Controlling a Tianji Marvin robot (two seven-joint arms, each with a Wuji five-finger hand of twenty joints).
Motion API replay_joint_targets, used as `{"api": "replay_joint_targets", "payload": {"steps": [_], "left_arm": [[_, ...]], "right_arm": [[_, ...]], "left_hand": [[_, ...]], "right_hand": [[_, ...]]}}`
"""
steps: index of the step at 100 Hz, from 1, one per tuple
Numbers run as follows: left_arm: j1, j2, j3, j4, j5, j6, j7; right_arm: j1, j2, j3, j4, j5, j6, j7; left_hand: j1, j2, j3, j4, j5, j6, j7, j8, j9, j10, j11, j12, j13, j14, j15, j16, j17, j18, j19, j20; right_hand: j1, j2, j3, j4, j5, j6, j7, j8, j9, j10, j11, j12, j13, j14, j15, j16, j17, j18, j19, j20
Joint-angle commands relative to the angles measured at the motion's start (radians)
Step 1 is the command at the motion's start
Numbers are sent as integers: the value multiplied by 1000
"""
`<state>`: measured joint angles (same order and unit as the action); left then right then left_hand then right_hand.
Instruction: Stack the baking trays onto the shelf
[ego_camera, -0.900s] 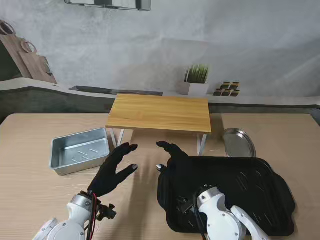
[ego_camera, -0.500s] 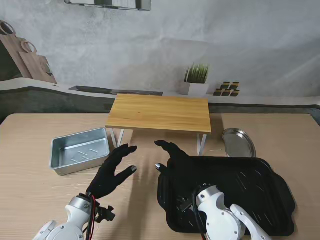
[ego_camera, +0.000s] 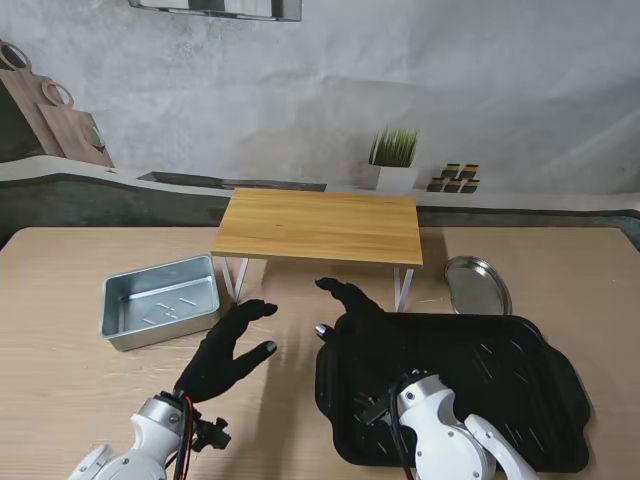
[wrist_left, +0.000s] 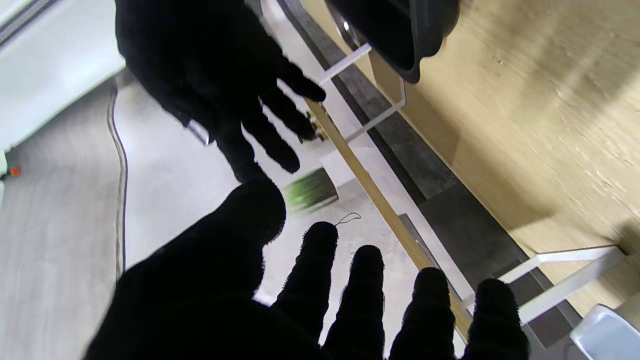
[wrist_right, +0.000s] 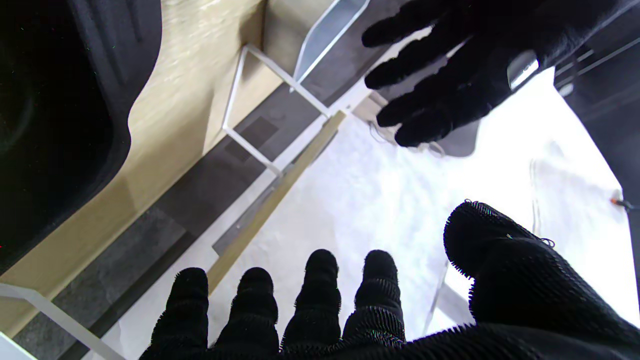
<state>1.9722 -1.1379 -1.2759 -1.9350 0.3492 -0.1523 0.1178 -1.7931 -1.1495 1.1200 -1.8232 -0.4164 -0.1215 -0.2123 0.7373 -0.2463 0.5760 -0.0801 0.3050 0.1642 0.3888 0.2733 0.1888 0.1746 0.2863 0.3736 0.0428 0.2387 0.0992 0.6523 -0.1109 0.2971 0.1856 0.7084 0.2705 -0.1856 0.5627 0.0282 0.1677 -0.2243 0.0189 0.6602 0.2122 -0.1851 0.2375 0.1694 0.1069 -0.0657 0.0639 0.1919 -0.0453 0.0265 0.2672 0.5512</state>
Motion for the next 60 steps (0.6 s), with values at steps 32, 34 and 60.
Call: {"api": "replay_joint_targets", "payload": {"steps": [32,34,60], "left_arm": [[-52,71,13,-22,147,-50,-274],[-61,73,18,-17,159,-59,-280],[-239,106,103,106,359,-262,-330]], "right_arm": [[-73,-27,59,-79,12,-3,-73],[-76,-27,62,-82,13,-3,-75],[-85,-30,76,-93,32,1,-77]], "left_hand": [[19,-86,127,7,-2,86,150,156,50,52,176,215,71,28,38,167,-1,12,66,236],[18,-91,137,6,-7,84,159,162,51,49,175,220,76,28,38,173,7,11,68,241],[21,-179,279,-5,-87,45,211,182,16,-9,178,179,133,-1,38,168,144,-37,65,205]], "right_hand": [[38,-6,-17,-17,37,-19,13,11,-7,1,70,28,13,-30,36,-8,17,-31,4,13],[36,-6,-16,-17,38,-19,13,11,-8,1,71,29,13,-30,38,-9,17,-31,4,13],[30,-14,19,-16,42,-12,15,7,-9,1,86,33,13,-30,47,-16,21,-36,0,7]]}}
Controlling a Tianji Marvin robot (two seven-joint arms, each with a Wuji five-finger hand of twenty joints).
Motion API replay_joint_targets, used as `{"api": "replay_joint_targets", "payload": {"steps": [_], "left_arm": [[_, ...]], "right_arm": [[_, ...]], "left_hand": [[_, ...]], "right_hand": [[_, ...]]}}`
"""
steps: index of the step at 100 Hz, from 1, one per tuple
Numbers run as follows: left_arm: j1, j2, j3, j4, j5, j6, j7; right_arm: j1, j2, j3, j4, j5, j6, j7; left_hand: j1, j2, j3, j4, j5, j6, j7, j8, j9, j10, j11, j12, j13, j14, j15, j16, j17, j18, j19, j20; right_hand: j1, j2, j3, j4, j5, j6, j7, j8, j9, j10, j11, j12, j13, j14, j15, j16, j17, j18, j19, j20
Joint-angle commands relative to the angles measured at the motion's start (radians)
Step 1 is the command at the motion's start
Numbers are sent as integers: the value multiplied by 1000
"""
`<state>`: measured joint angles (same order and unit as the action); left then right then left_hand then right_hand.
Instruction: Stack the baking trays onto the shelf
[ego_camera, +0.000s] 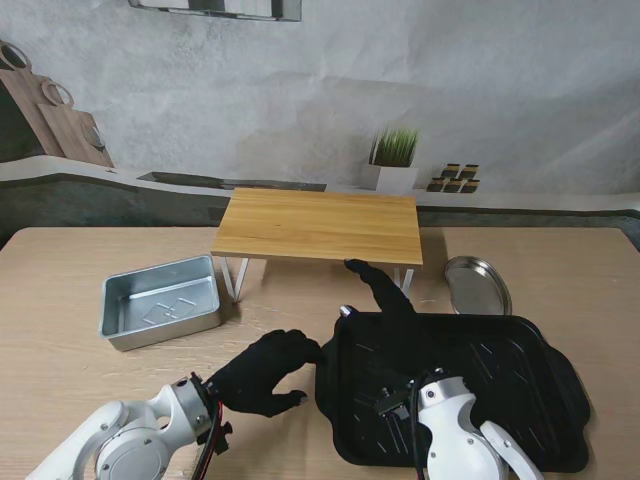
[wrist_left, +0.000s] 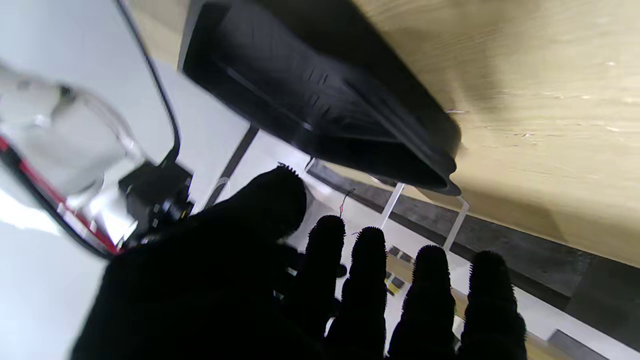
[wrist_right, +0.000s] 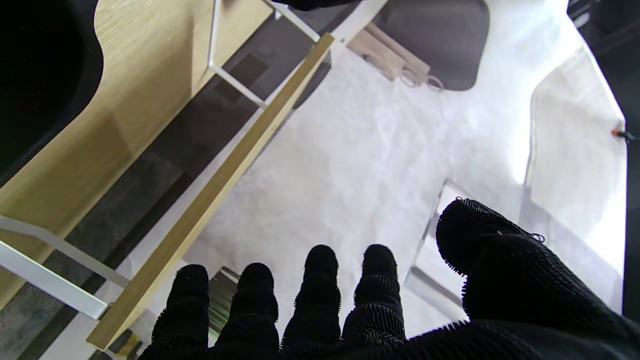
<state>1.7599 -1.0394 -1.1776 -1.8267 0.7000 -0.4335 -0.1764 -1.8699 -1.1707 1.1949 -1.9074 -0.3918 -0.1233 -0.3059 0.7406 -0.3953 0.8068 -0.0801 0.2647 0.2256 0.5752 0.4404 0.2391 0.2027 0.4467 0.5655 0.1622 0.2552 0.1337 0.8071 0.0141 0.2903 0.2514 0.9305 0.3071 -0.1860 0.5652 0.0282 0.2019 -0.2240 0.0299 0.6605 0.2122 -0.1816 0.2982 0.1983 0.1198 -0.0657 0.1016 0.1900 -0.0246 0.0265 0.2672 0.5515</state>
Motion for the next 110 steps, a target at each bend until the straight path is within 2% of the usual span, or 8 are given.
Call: {"api": "replay_joint_targets", "payload": {"steps": [1,9,19,44,59,78,101,110], "left_arm": [[-34,10,9,1,15,14,-39],[-85,21,37,27,40,-25,-79],[-154,37,77,61,55,-74,-137],[-273,57,167,139,145,-172,-166],[-313,52,214,177,207,-202,-100],[-365,50,291,198,197,-176,-92],[-429,49,381,246,220,-155,-68],[-440,48,400,261,235,-146,-50]], "right_arm": [[-8,-9,1,-9,8,4,16],[-5,-10,1,-8,11,5,14],[-8,-10,2,-12,13,11,14],[-9,-12,6,-15,11,26,5],[-11,-13,9,-16,17,33,7],[-9,-13,10,-15,23,35,11],[-3,-13,11,-10,32,30,15],[-2,-12,10,-9,37,30,20]], "left_hand": [[17,-32,51,-5,-49,-18,26,15,-36,-39,18,-14,14,-20,4,13,21,-34,-2,-19],[23,-48,76,-5,-92,-40,37,19,-44,-64,3,-36,8,-47,3,-1,27,-70,-10,-64],[19,-77,112,-7,-123,-78,26,12,-42,-96,-70,-97,-17,-82,8,-71,6,-116,11,-183],[-11,-138,172,-7,-120,-222,-261,-107,-62,-193,-260,-202,-104,-179,8,-295,-61,-229,35,-468],[-14,-160,209,-11,-119,-219,-273,-73,-52,-192,-232,-189,-91,-188,48,-315,-49,-246,60,-507],[-2,-164,219,-14,-114,-206,-247,-54,-42,-189,-205,-190,-83,-190,79,-314,-45,-249,94,-526],[42,-197,269,-18,-121,-216,-46,20,-30,-227,-128,-169,-73,-212,135,-289,-44,-268,190,-557],[76,-199,286,-19,-77,-218,40,40,-22,-230,-49,-143,-66,-211,170,-283,-43,-270,219,-573]], "right_hand": [[-7,-13,17,-16,9,-12,4,6,-9,-3,25,4,0,-31,10,-15,1,-36,0,7],[-13,-13,26,-19,8,-11,5,6,-10,-2,26,4,0,-32,11,-16,1,-41,-2,5],[-14,-16,36,-20,8,-10,6,6,-9,-1,28,4,1,-31,13,-18,2,-40,-2,4],[-19,-17,52,-25,7,-8,7,5,-10,-2,29,4,0,-32,16,-20,3,-44,-4,2],[-19,-18,59,-28,7,-7,8,5,-10,-2,29,3,1,-33,17,-21,3,-45,-4,1],[-21,-18,64,-31,7,-5,9,5,-11,-2,29,3,1,-33,18,-22,5,-49,-5,0],[-20,-21,70,-32,7,-5,10,5,-11,-2,29,3,1,-33,20,-23,7,-51,-5,-2],[-20,-22,72,-32,7,-5,11,5,-10,-1,30,3,1,-33,20,-23,8,-52,-5,-2]]}}
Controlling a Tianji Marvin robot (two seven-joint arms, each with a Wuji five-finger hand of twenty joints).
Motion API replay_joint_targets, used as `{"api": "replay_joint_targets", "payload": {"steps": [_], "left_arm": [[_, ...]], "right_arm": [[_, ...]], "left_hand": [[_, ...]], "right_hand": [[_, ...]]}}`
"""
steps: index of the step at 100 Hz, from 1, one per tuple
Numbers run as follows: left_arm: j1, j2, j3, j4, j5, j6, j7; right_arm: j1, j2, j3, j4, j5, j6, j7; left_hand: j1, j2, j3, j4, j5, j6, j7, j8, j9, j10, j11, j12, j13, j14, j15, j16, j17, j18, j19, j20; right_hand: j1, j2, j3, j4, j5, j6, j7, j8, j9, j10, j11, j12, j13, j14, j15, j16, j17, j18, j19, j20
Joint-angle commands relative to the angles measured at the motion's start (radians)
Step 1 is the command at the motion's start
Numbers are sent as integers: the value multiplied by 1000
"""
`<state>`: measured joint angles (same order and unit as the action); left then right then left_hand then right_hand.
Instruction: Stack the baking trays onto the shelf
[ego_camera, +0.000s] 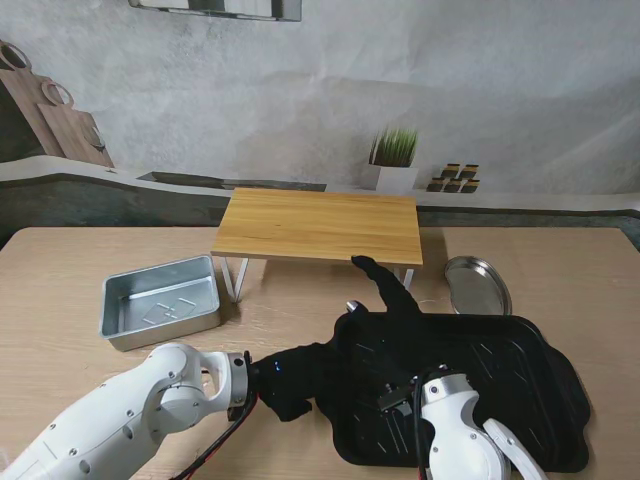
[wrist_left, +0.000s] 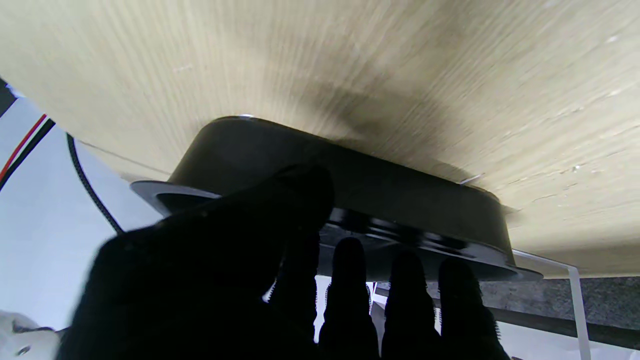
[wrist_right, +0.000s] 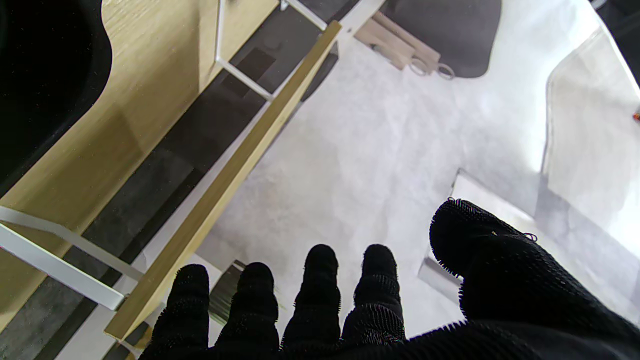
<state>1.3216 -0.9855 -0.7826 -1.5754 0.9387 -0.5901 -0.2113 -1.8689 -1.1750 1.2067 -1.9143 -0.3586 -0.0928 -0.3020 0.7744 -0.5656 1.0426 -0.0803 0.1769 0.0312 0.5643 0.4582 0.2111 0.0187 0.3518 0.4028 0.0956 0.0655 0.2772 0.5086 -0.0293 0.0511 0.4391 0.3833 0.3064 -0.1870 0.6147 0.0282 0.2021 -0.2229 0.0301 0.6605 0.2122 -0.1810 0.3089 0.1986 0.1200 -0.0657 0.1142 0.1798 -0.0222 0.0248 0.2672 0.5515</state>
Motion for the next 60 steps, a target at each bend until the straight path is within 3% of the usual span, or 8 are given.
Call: {"api": "replay_joint_targets", "payload": {"steps": [1,9,31,38,45,60], "left_arm": [[-4,-7,7,12,-2,11,-13],[-12,-9,18,26,23,16,16],[-16,-18,33,55,44,32,82],[-13,-19,32,54,42,39,85],[-8,-19,29,51,38,45,85],[6,-18,11,41,55,49,89]], "right_arm": [[-2,-8,-2,-2,5,-1,16],[2,-8,-3,1,8,-2,18],[7,-8,-4,3,16,-2,22],[7,-8,-3,3,18,-1,23],[7,-9,-2,2,19,-2,22],[3,-9,2,-1,22,-3,21]], "left_hand": [[46,-28,51,-19,23,-25,58,24,8,-46,50,21,2,-23,28,15,1,-32,33,-26],[77,-22,48,-21,124,-18,123,33,18,-46,119,34,7,-23,65,21,2,-33,58,-38],[112,9,28,-18,329,-6,297,93,93,-22,172,44,34,3,147,30,-3,-23,153,-51],[145,-13,-10,-86,362,-6,355,97,112,-14,185,57,42,13,168,39,-8,-15,190,-49],[171,-29,-54,-119,378,2,413,97,130,-7,196,69,47,23,180,46,-10,-7,203,-49],[151,-39,-99,-134,365,6,459,90,146,3,201,78,53,31,183,48,-13,8,218,-44]], "right_hand": [[-19,-22,23,-32,7,-7,11,5,-10,-2,19,3,1,-33,8,-13,6,-50,-5,-3],[-20,-21,24,-32,7,-5,11,5,-10,-3,20,3,1,-33,8,-13,6,-51,-5,-3],[-20,-20,27,-33,6,-6,12,4,-11,-3,20,3,8,-28,29,-9,8,-52,-5,-4],[-20,-20,27,-33,6,-5,12,4,-11,-3,19,3,9,-27,33,-10,8,-53,-5,-4],[-21,-20,28,-33,6,-6,12,4,-10,-3,20,3,9,-27,35,-11,8,-53,-5,-5],[-20,-20,29,-34,5,-6,12,4,-11,-3,19,3,7,-27,37,-13,9,-54,-4,-5]]}}
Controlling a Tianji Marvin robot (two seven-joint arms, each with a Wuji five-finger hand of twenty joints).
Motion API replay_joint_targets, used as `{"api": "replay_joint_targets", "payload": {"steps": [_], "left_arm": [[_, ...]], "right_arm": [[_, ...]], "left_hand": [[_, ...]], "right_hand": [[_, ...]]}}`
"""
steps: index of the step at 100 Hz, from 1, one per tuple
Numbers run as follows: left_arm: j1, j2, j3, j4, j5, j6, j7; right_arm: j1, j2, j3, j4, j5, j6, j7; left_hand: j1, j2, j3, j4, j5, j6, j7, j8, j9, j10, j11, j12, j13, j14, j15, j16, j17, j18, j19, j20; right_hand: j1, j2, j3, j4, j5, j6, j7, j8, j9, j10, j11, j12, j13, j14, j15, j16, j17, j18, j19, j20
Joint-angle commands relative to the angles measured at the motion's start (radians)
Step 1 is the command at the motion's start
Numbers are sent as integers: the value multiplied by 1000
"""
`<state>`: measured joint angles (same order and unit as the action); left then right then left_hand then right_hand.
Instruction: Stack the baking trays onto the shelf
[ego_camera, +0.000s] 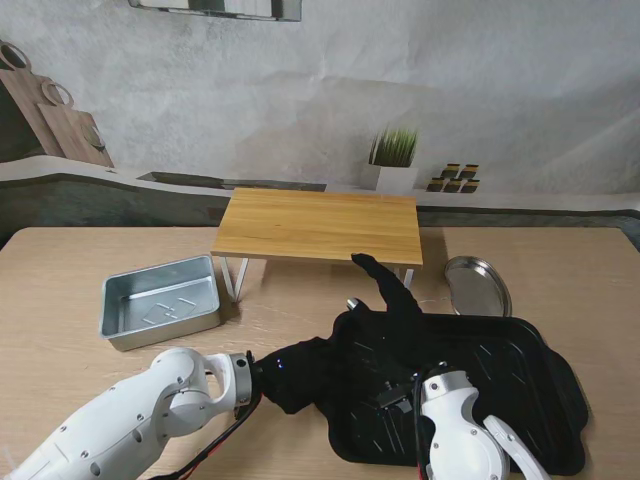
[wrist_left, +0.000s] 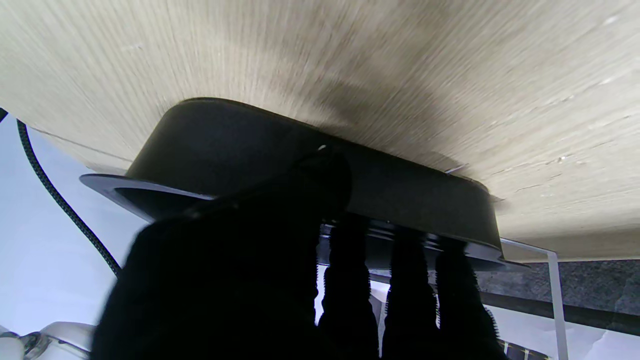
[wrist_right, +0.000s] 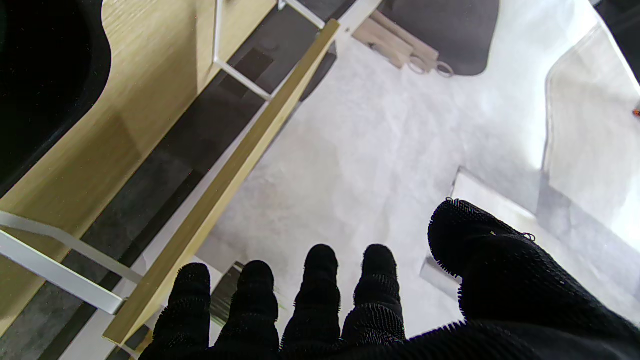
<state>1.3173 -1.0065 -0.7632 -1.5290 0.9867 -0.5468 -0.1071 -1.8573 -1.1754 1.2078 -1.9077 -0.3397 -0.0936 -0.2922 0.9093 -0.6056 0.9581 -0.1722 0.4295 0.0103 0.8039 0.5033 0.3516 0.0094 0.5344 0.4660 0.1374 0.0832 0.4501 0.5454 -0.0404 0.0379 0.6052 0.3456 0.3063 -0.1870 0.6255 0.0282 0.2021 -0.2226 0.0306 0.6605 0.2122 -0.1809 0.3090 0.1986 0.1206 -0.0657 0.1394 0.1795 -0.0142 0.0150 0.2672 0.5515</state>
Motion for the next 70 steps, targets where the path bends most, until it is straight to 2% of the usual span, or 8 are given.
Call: {"api": "replay_joint_targets", "payload": {"steps": [1,16,25,47,70], "left_arm": [[12,3,-11,-6,8,6,-16],[36,6,-52,-18,17,9,-32],[56,8,-84,-25,21,3,-44],[137,15,-193,-58,51,-25,-70],[223,20,-298,-84,113,-60,-57]], "right_arm": [[-9,-9,1,-8,3,-3,11],[-14,-10,5,-13,3,-3,5],[-16,-10,6,-15,2,-3,3],[-17,-11,6,-16,1,-2,0],[-17,-11,4,-16,0,0,1]], "left_hand": [[15,2,-16,-43,111,28,219,44,7,12,18,15,11,13,11,11,-2,22,52,-6],[-2,13,-28,-44,98,39,201,29,28,20,24,20,15,20,9,10,-5,33,53,-6],[2,18,-38,-42,110,23,192,22,69,33,35,28,28,26,9,8,-4,35,55,-5],[17,19,-53,-40,113,34,200,28,102,34,43,41,48,32,13,11,-4,39,79,8],[21,24,-65,-39,117,22,204,27,105,36,41,45,46,37,7,9,-7,43,88,12]], "right_hand": [[-19,-21,19,-34,6,-6,12,4,-11,-3,19,2,8,-27,13,-13,1,-44,-4,-5],[-20,-20,20,-34,6,-5,12,4,-10,-3,19,2,7,-27,14,-15,1,-44,-4,-6],[-19,-22,20,-34,6,-5,12,4,-11,-3,19,2,7,-26,15,-15,2,-43,-4,-6],[-20,-21,21,-34,6,-6,12,3,-11,-1,19,2,7,-27,16,-17,3,-43,-4,-6],[-20,-21,21,-34,4,-5,11,3,-11,-2,17,1,6,-26,16,-18,2,-44,-3,-7]]}}
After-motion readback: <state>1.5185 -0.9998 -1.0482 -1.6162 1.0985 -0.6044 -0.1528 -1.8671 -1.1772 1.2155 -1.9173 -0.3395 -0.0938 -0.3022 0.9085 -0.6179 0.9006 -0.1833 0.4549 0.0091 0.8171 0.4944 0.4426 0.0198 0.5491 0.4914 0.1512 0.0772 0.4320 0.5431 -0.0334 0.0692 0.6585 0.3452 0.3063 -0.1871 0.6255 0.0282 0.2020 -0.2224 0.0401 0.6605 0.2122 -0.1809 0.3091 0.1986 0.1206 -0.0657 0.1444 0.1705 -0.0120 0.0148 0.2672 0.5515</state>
